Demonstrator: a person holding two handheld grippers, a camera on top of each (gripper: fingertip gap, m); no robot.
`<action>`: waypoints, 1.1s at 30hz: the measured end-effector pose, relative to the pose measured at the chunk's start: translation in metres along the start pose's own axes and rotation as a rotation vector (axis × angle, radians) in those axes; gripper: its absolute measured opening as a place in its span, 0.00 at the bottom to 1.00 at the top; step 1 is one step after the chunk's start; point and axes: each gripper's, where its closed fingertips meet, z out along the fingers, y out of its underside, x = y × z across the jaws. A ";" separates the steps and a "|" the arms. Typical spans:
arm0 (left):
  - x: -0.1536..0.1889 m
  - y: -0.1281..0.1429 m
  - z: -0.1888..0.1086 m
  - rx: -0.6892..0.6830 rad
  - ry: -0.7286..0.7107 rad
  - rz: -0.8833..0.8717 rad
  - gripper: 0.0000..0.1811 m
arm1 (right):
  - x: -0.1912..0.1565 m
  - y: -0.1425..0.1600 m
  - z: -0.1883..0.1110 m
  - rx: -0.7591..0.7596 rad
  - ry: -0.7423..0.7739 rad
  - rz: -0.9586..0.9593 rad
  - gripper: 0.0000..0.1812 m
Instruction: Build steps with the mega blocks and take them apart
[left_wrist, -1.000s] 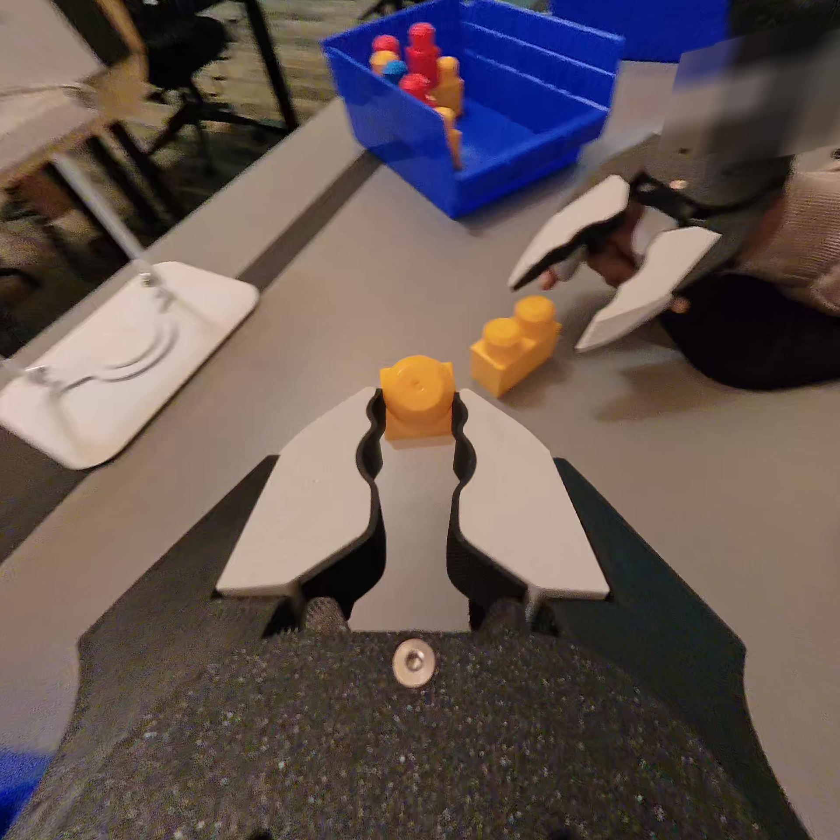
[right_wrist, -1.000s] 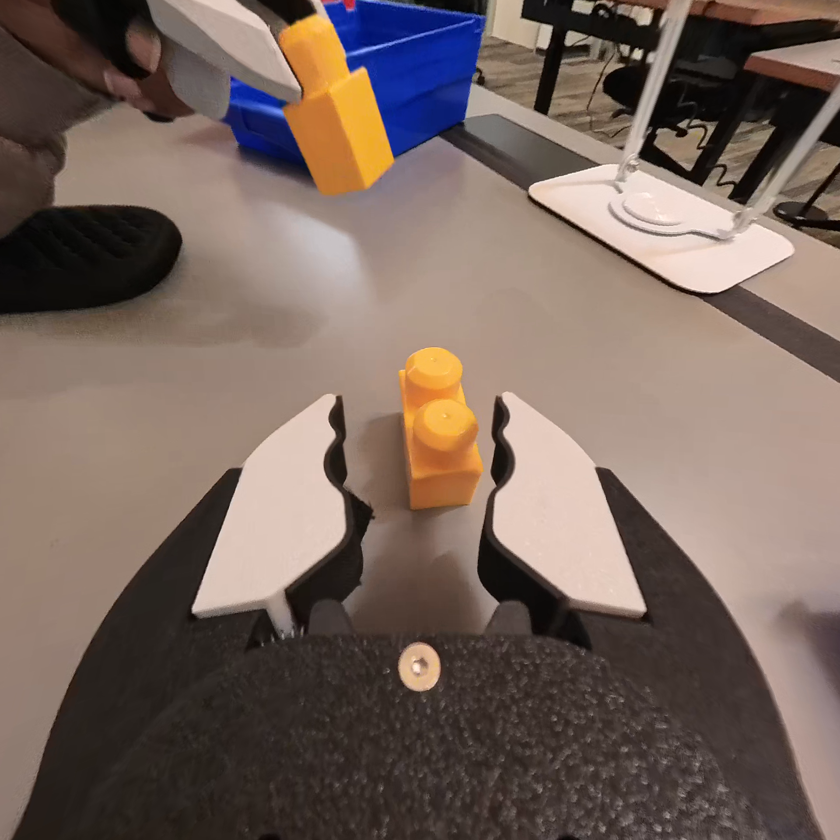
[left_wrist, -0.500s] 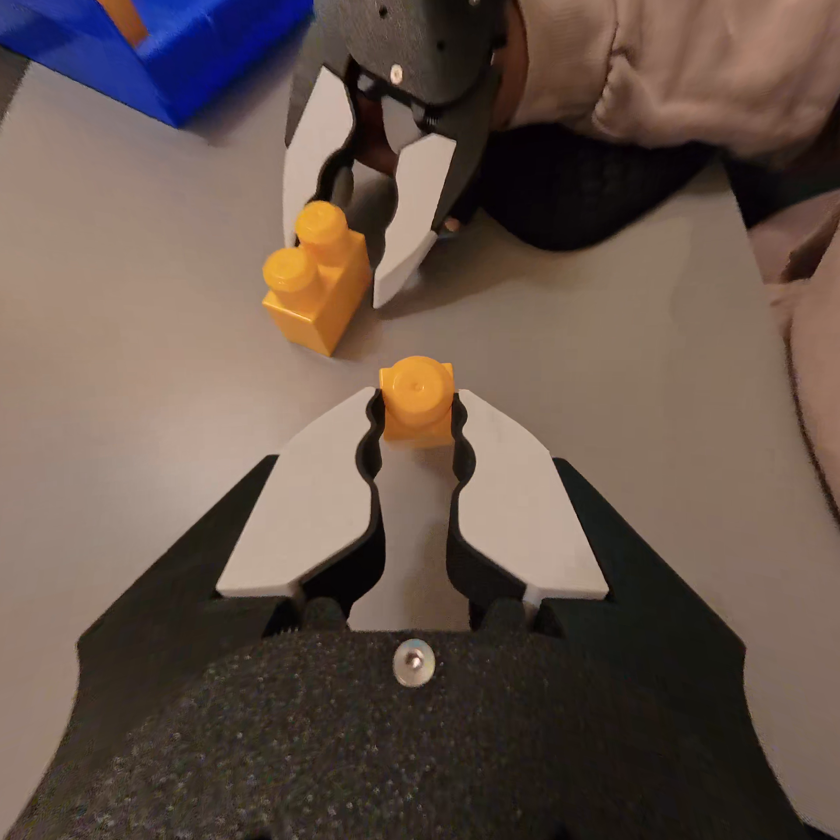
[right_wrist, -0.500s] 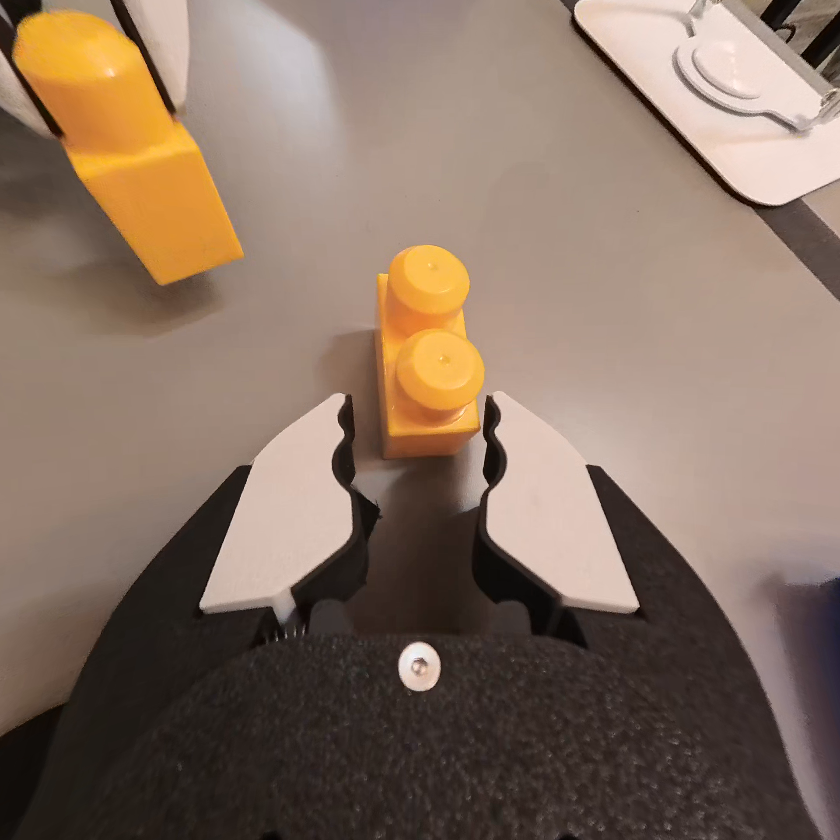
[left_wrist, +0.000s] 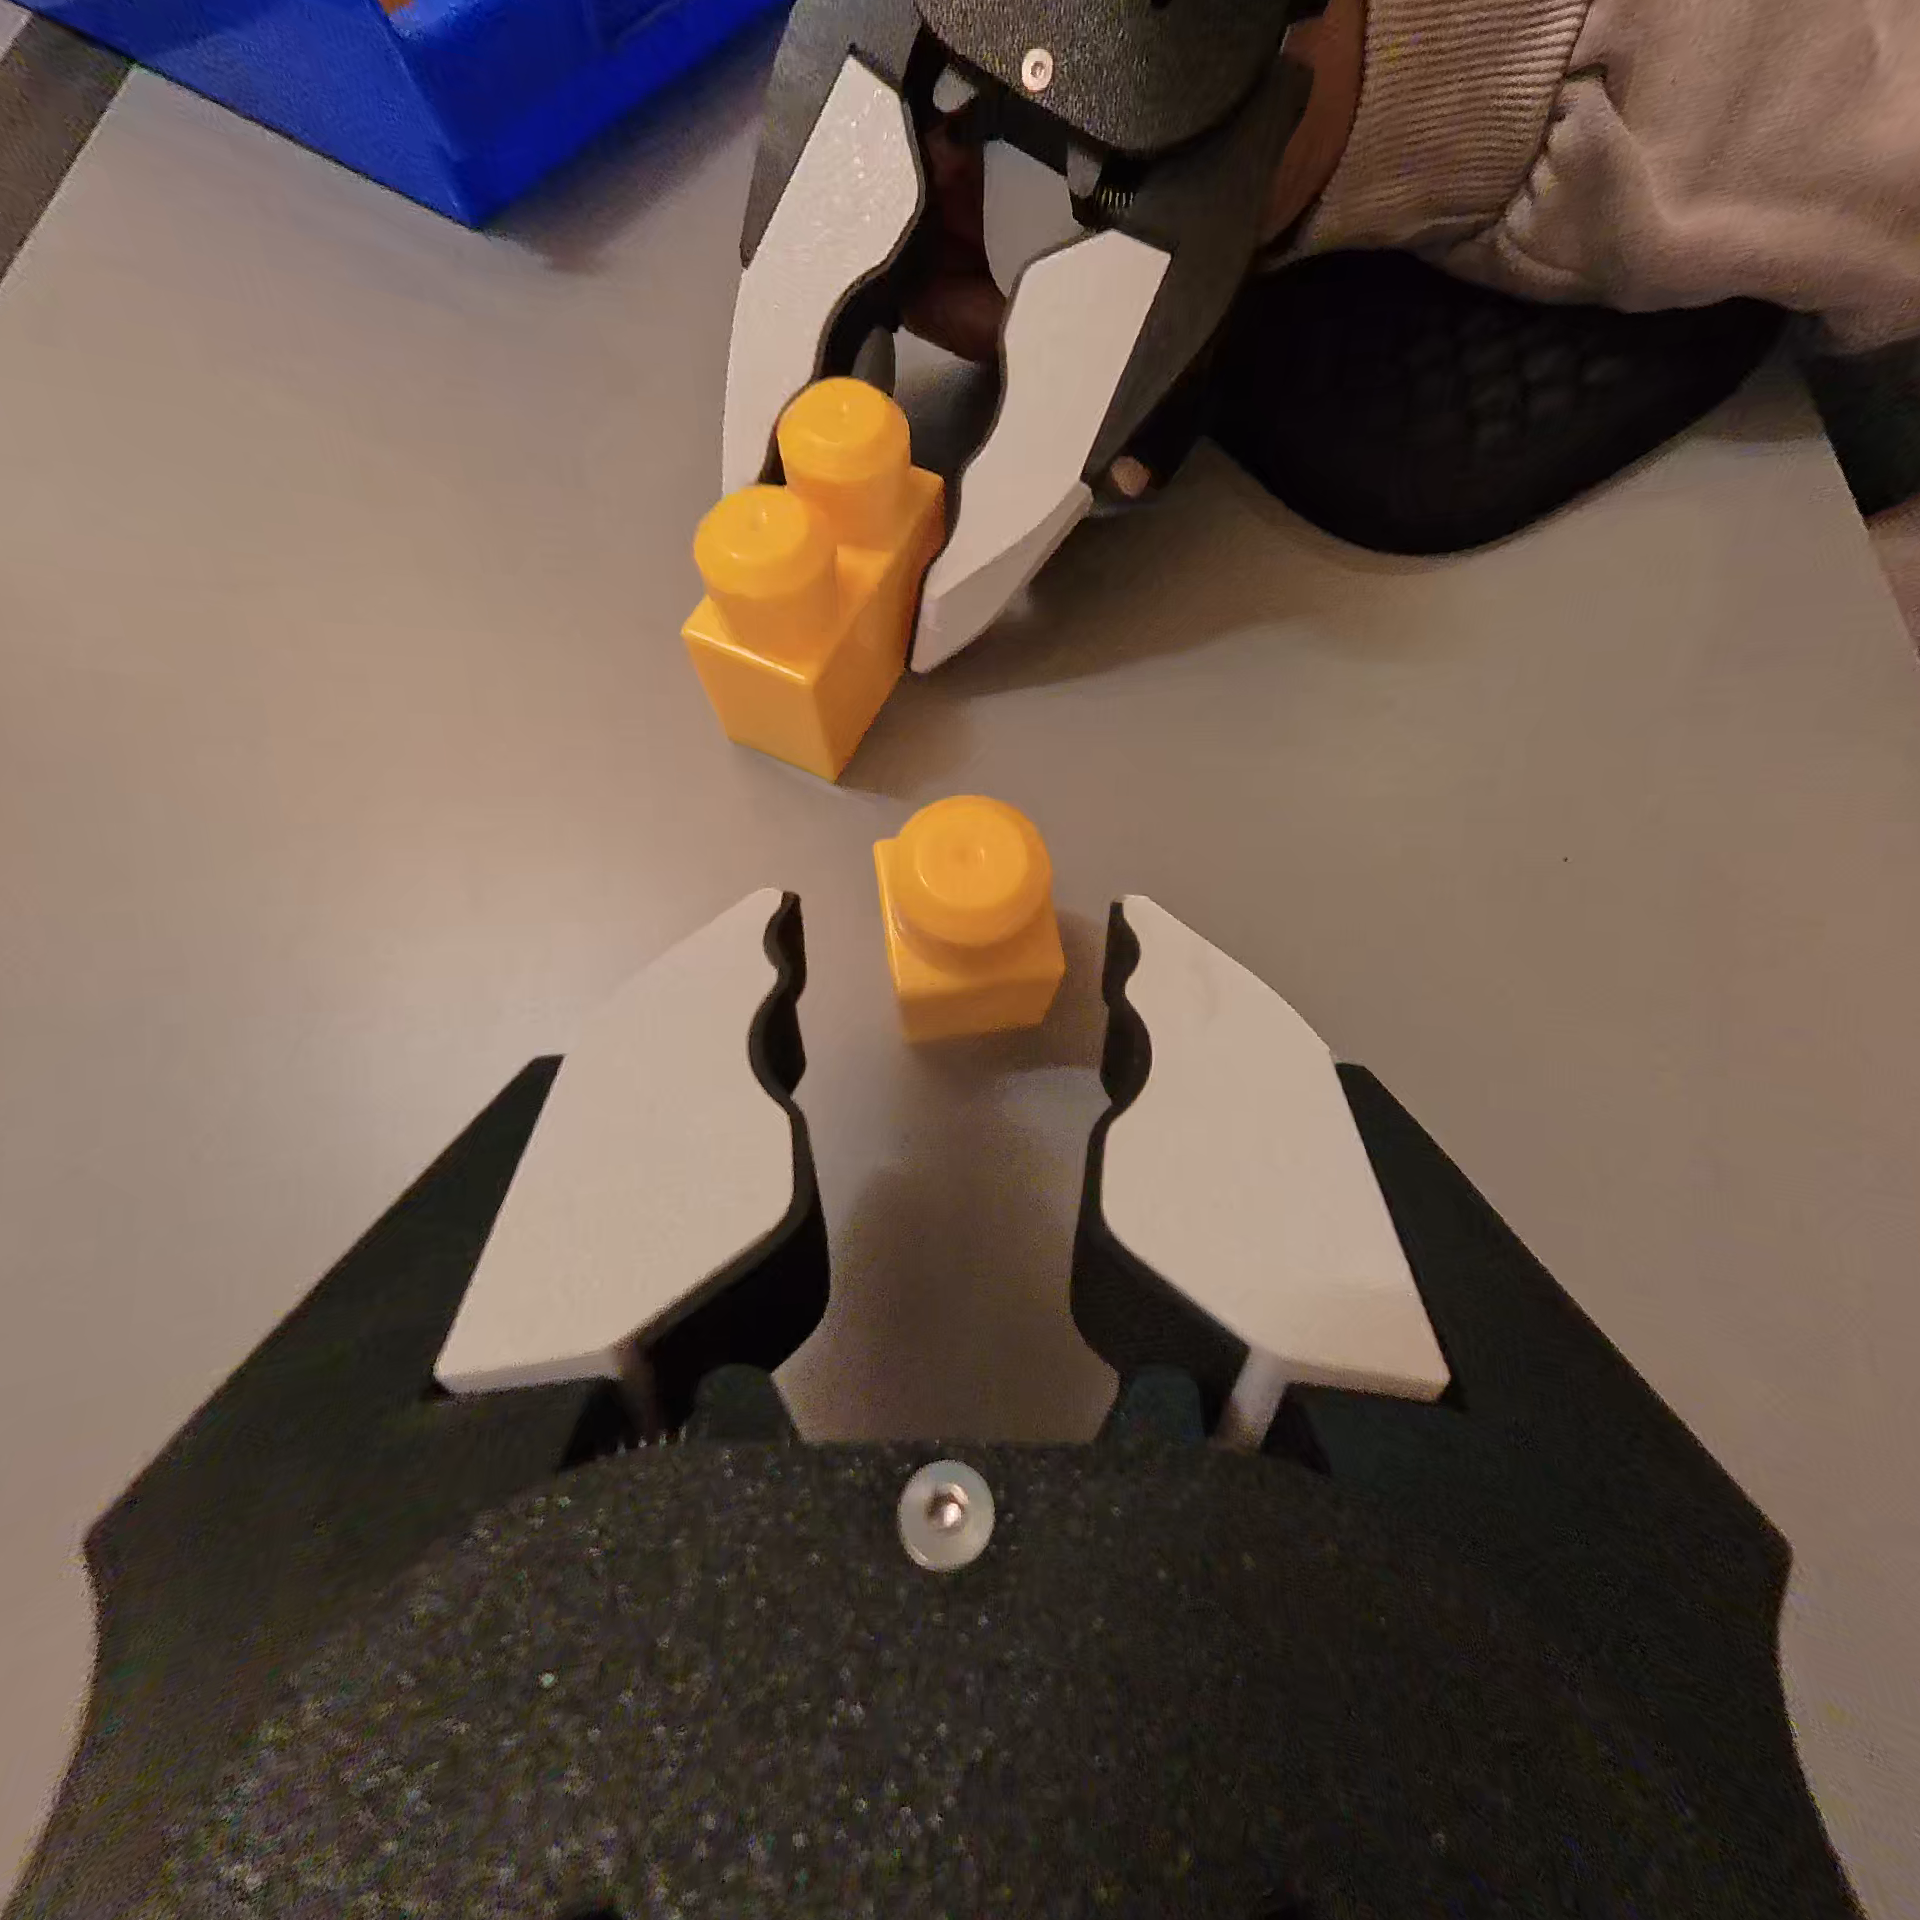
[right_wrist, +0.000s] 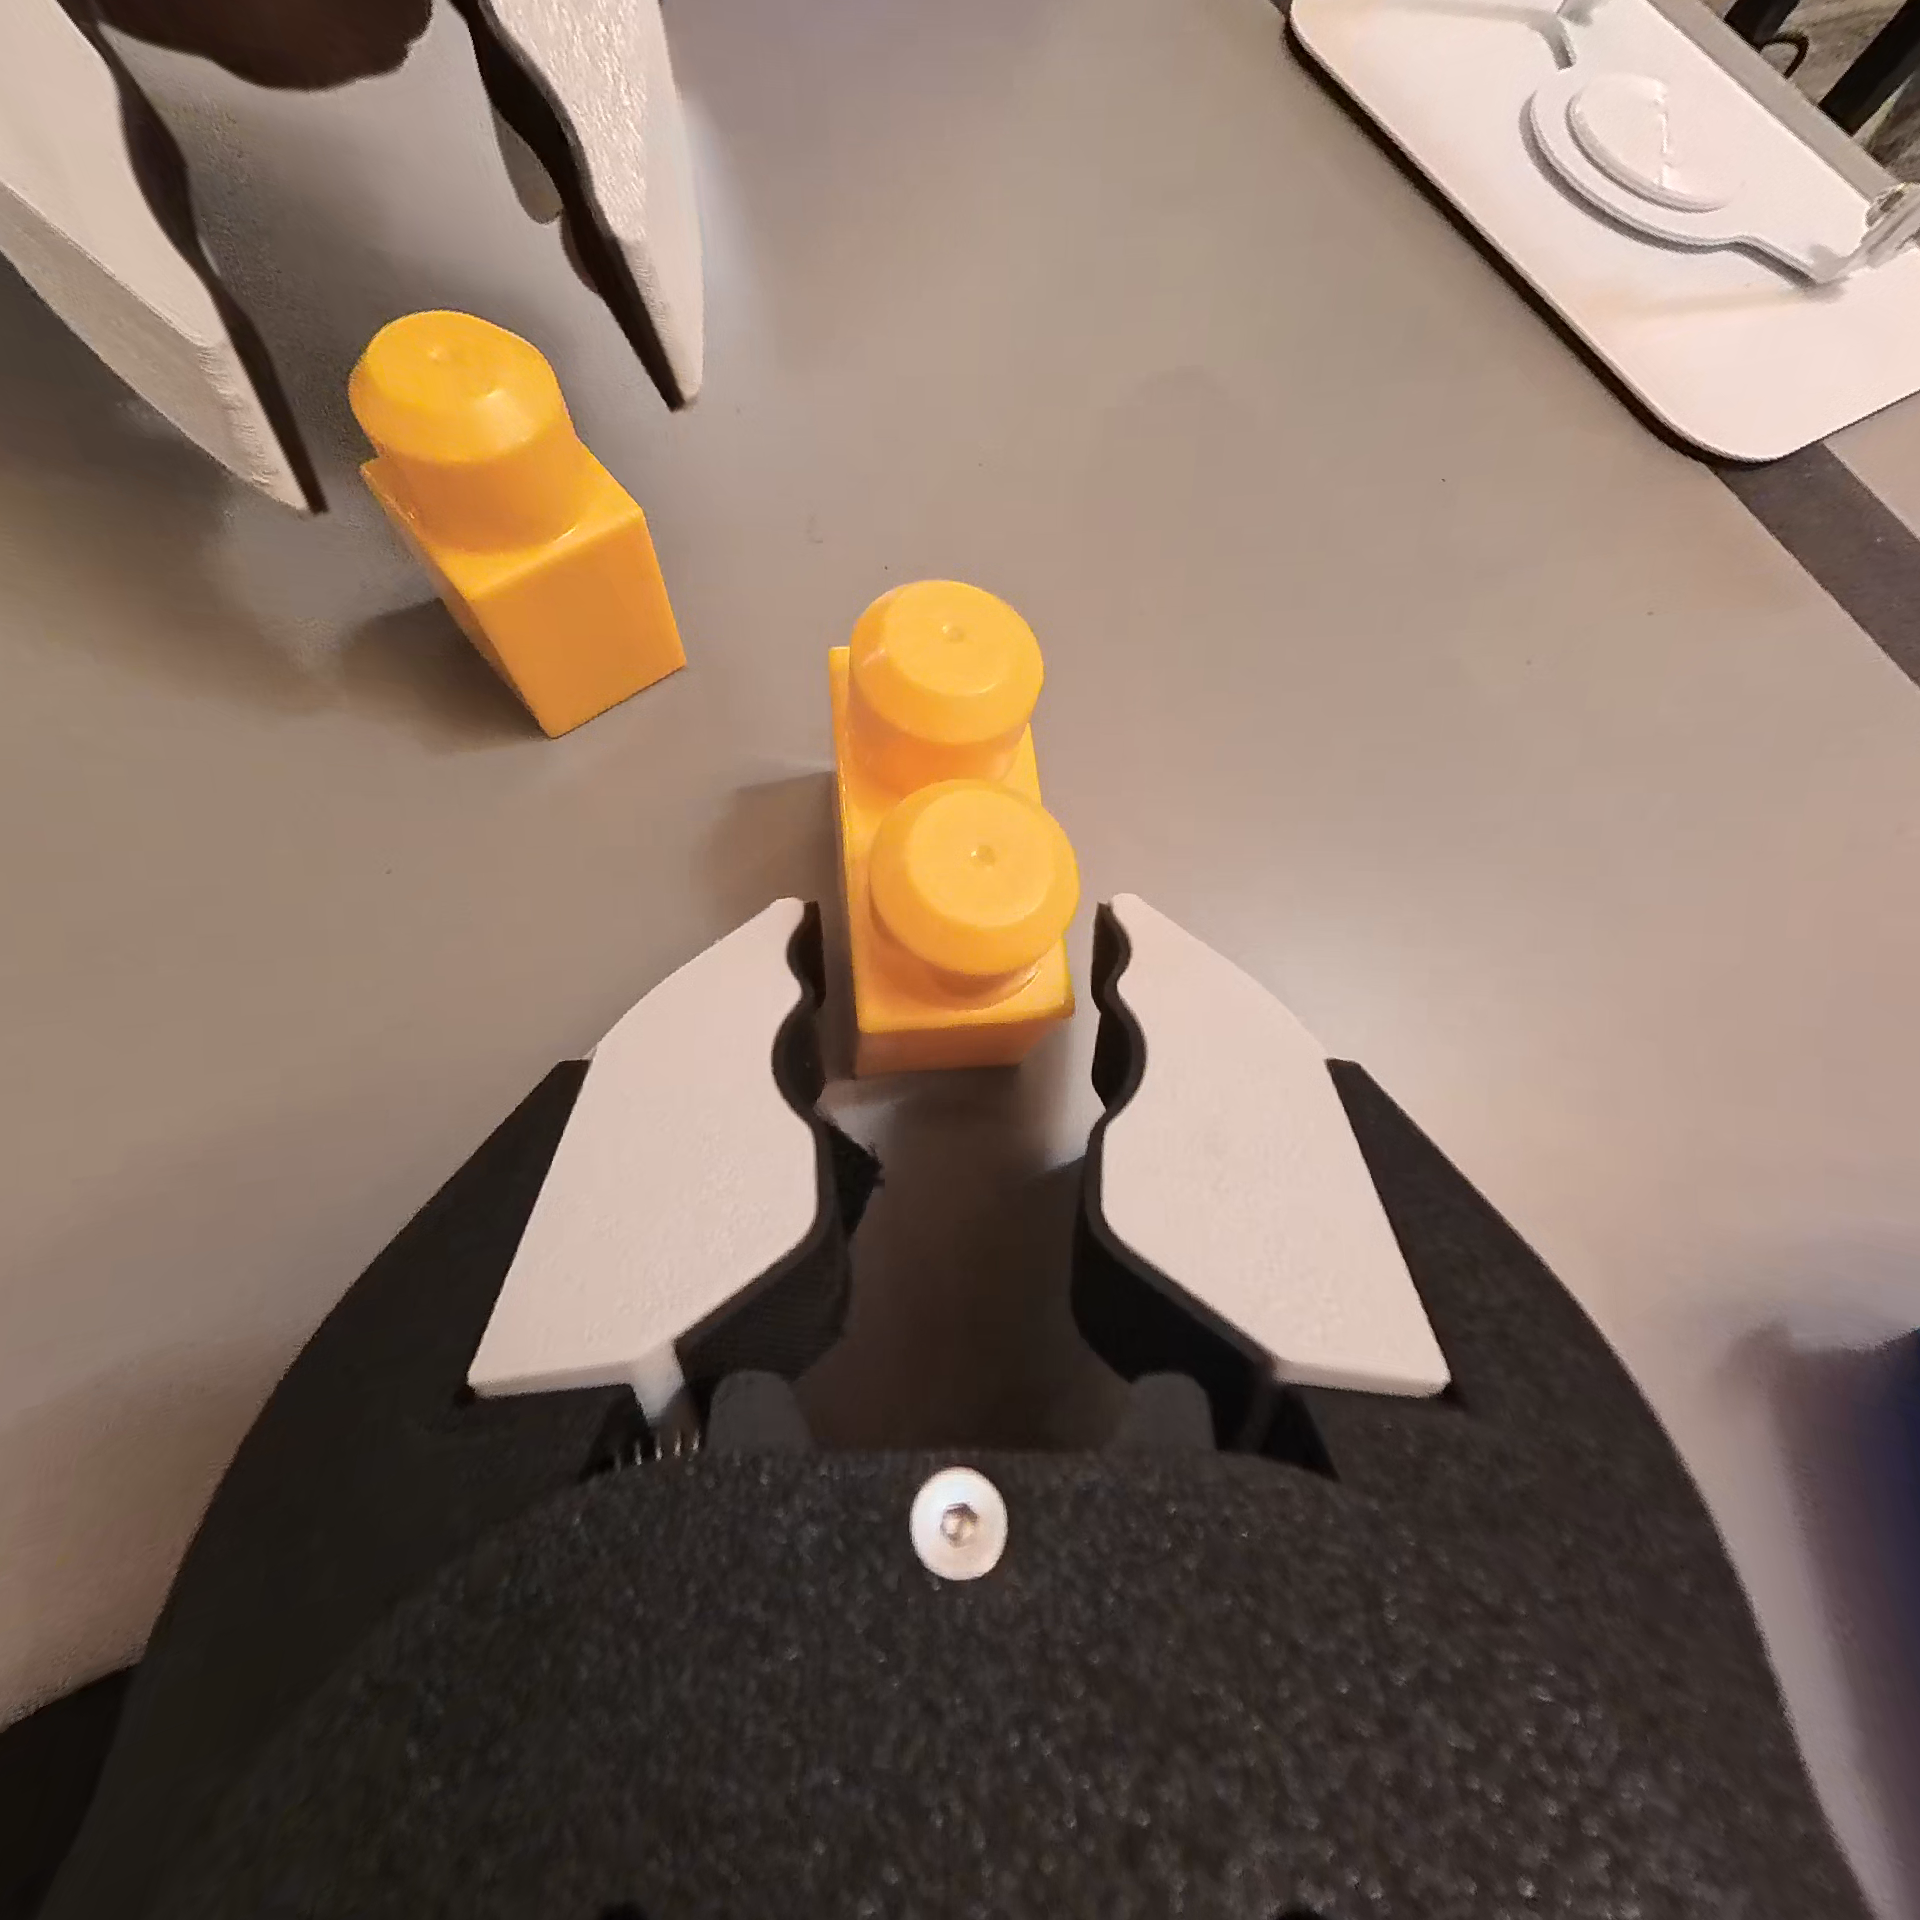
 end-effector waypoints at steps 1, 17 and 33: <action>0.001 0.003 0.000 0.002 -0.003 -0.005 0.31 | 0.000 0.000 0.000 -0.003 0.002 -0.001 0.26; 0.008 -0.064 -0.036 0.470 -0.048 -0.063 0.30 | -0.040 -0.096 -0.060 0.512 -0.243 0.050 0.20; 0.015 -0.106 -0.088 0.845 -0.010 -0.101 0.20 | -0.073 -0.157 -0.053 0.628 -0.420 0.069 0.20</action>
